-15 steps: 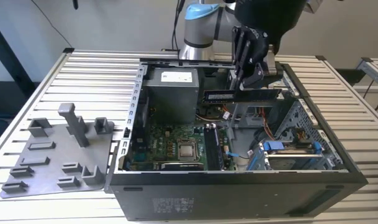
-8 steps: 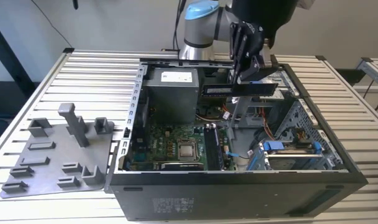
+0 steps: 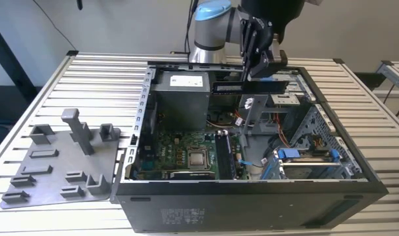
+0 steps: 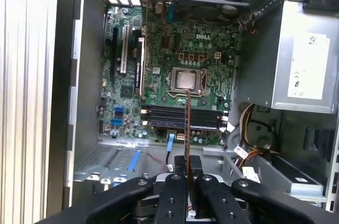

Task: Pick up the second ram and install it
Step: 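Pick up the second ram and move it above second insertion slot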

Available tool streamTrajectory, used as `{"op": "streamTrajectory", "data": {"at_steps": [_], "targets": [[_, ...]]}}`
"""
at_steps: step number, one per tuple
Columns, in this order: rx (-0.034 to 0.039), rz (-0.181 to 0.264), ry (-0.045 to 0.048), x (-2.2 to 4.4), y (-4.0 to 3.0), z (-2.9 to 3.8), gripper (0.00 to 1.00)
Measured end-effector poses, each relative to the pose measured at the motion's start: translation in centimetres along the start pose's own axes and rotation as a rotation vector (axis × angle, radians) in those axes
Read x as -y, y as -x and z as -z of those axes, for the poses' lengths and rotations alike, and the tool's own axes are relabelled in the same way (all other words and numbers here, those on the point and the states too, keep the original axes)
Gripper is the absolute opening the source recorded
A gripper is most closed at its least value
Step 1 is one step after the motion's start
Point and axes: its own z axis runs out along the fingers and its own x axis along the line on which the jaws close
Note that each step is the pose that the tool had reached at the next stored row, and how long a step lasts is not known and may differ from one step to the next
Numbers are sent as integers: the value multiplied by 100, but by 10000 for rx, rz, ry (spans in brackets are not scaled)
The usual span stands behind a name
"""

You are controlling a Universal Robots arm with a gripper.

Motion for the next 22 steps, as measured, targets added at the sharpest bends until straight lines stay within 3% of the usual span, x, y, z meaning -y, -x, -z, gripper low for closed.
{"op": "streamTrajectory", "data": {"at_steps": [15,19,22], "targets": [[13,-19,-1,20,325,-17,14],[14,-45,-1,23,381,-22,14],[14,-310,-5,24,385,-26,14]]}}
